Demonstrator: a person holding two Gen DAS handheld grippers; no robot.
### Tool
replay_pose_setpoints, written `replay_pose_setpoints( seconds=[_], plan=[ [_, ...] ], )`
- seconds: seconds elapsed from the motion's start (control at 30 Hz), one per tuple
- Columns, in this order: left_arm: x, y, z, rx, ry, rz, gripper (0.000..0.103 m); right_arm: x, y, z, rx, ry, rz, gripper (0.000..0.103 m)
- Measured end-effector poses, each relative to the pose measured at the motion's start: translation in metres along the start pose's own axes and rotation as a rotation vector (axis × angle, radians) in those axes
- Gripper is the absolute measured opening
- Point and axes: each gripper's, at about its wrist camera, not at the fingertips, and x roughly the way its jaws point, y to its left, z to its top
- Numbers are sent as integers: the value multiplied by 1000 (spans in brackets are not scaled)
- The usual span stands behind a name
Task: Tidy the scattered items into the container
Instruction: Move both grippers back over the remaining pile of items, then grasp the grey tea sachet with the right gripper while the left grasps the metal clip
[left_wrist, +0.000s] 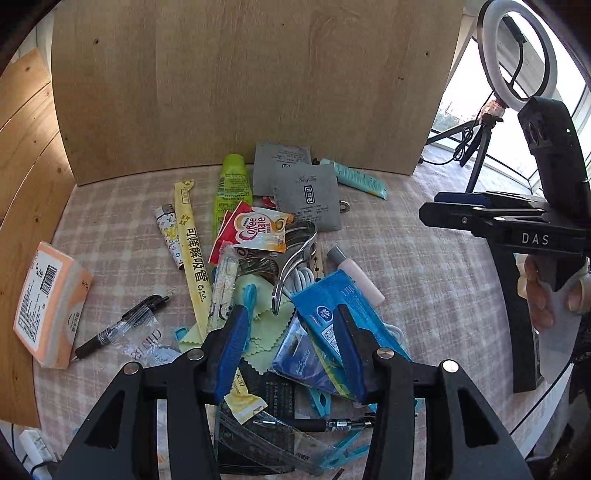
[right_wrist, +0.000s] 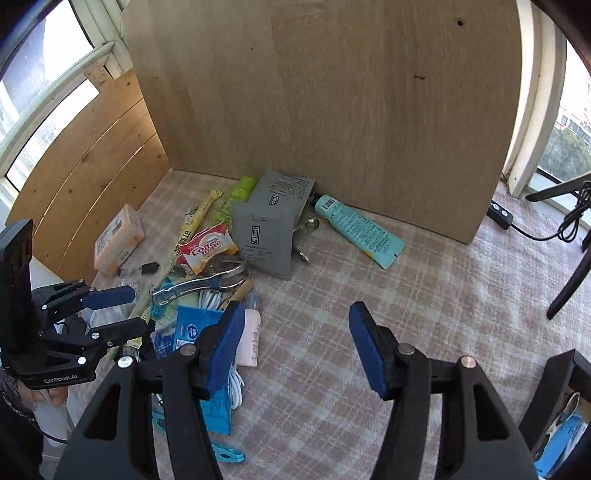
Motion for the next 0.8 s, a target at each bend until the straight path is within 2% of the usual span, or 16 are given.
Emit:
replay_pose_setpoints(
  seconds=[0.17,0.33,0.43,0.73,0.8],
  plan=[
    [13,1,9,6,17,0,34,30,1,24,-75,17,21,58],
    [24,-3,16,30,36,2,32,53,1,40,-131,34,46,58],
    [30,-6,19,37,49,0,28,63,4,46,-166,34,47,58],
    [43,-14,21,53,67,0,26,88,10,57,-189,25,117,58],
    [45,-13,21,48,73,0,22,92,13,57,-188,30,133,58]
  ],
)
